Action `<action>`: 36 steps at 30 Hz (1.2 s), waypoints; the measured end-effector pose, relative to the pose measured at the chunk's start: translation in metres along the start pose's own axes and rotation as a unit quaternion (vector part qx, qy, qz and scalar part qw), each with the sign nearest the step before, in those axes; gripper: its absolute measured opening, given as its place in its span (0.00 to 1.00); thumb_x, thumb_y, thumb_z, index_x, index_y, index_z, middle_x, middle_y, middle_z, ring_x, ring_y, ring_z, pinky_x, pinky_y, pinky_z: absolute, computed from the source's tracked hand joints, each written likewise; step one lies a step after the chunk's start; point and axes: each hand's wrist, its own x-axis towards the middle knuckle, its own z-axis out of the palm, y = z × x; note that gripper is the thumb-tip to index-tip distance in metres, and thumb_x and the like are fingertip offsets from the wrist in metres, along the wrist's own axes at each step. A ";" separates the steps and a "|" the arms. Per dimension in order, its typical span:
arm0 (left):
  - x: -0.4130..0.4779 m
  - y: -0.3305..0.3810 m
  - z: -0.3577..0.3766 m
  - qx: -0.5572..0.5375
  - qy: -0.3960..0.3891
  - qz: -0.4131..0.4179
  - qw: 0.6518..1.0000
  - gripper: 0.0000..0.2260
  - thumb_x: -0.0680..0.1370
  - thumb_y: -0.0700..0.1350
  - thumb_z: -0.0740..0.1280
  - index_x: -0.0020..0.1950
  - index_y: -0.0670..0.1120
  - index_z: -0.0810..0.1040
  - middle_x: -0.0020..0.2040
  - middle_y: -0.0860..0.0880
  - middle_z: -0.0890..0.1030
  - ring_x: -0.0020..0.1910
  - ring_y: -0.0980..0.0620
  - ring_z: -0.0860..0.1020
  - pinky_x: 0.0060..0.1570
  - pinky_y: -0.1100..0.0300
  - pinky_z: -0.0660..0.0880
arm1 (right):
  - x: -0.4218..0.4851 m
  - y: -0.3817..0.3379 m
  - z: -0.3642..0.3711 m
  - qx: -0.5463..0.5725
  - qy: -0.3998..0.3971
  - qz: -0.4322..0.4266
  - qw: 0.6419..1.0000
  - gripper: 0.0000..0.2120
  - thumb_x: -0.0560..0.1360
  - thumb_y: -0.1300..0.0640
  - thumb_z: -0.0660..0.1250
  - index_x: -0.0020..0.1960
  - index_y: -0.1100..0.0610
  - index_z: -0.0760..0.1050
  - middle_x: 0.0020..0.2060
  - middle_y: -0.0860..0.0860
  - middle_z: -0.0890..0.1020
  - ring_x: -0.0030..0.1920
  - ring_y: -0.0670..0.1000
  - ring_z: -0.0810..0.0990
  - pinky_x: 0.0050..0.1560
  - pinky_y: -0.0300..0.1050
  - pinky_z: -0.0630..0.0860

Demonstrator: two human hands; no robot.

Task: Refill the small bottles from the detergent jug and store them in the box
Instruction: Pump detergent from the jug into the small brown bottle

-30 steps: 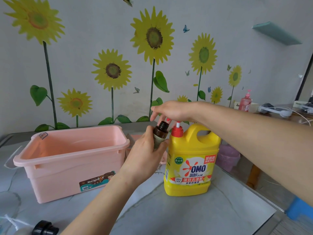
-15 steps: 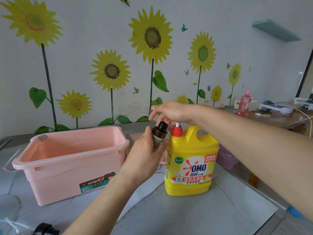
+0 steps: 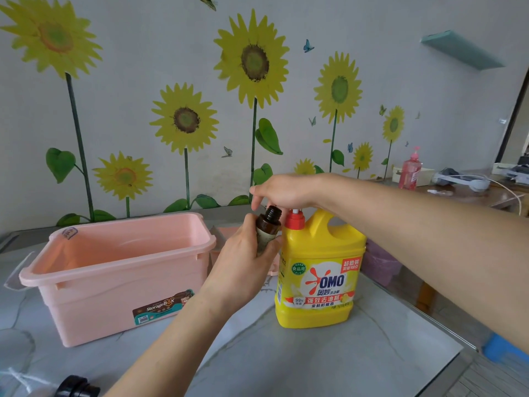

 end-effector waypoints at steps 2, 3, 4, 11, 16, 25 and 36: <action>0.000 0.000 0.000 -0.002 0.000 0.002 1.000 0.10 0.81 0.54 0.65 0.46 0.53 0.65 0.41 0.54 0.77 0.37 0.63 0.72 0.32 0.65 0.64 | -0.003 0.002 -0.003 0.048 -0.007 -0.002 0.999 0.24 0.84 0.42 0.49 0.60 0.53 0.79 0.53 0.57 0.81 0.42 0.58 0.86 0.60 0.54 0.74; 0.000 0.000 0.000 -0.005 0.001 0.002 1.000 0.10 0.81 0.54 0.65 0.47 0.53 0.65 0.41 0.54 0.77 0.37 0.62 0.72 0.32 0.65 0.64 | -0.003 0.004 -0.004 0.063 -0.004 -0.004 0.998 0.24 0.84 0.42 0.49 0.60 0.54 0.79 0.52 0.56 0.82 0.41 0.57 0.86 0.59 0.53 0.74; 0.001 0.001 -0.001 -0.008 0.003 0.002 1.000 0.10 0.81 0.54 0.65 0.47 0.53 0.66 0.42 0.54 0.77 0.37 0.61 0.73 0.33 0.65 0.64 | -0.004 0.005 -0.004 0.066 0.005 -0.007 0.998 0.24 0.84 0.43 0.48 0.61 0.54 0.79 0.51 0.55 0.82 0.40 0.56 0.86 0.57 0.51 0.73; 0.000 0.001 0.000 -0.011 0.004 -0.002 1.000 0.09 0.81 0.54 0.65 0.48 0.54 0.66 0.43 0.55 0.78 0.38 0.60 0.73 0.35 0.61 0.65 | -0.005 0.001 -0.001 0.025 0.003 -0.003 1.000 0.24 0.84 0.42 0.49 0.59 0.53 0.80 0.47 0.55 0.81 0.43 0.55 0.81 0.64 0.55 0.72; 0.002 0.001 -0.001 -0.014 0.008 0.003 1.000 0.09 0.81 0.54 0.65 0.48 0.52 0.67 0.43 0.55 0.78 0.39 0.59 0.74 0.35 0.61 0.66 | -0.003 0.003 -0.003 0.057 0.010 -0.003 0.998 0.24 0.84 0.42 0.49 0.61 0.54 0.79 0.48 0.53 0.83 0.39 0.54 0.85 0.62 0.54 0.74; 0.001 0.001 -0.001 -0.008 0.009 0.005 1.000 0.10 0.81 0.54 0.65 0.48 0.52 0.66 0.42 0.54 0.78 0.38 0.58 0.73 0.36 0.59 0.67 | -0.003 0.003 -0.007 0.071 0.006 0.001 0.997 0.24 0.84 0.43 0.49 0.61 0.54 0.79 0.50 0.55 0.84 0.41 0.55 0.86 0.59 0.53 0.73; 0.001 0.003 -0.003 -0.003 0.012 0.010 1.000 0.10 0.81 0.54 0.65 0.49 0.51 0.67 0.43 0.55 0.78 0.40 0.59 0.74 0.36 0.60 0.67 | -0.004 0.003 -0.006 0.066 0.010 0.006 0.998 0.24 0.84 0.42 0.48 0.59 0.53 0.79 0.54 0.55 0.82 0.40 0.55 0.87 0.59 0.53 0.72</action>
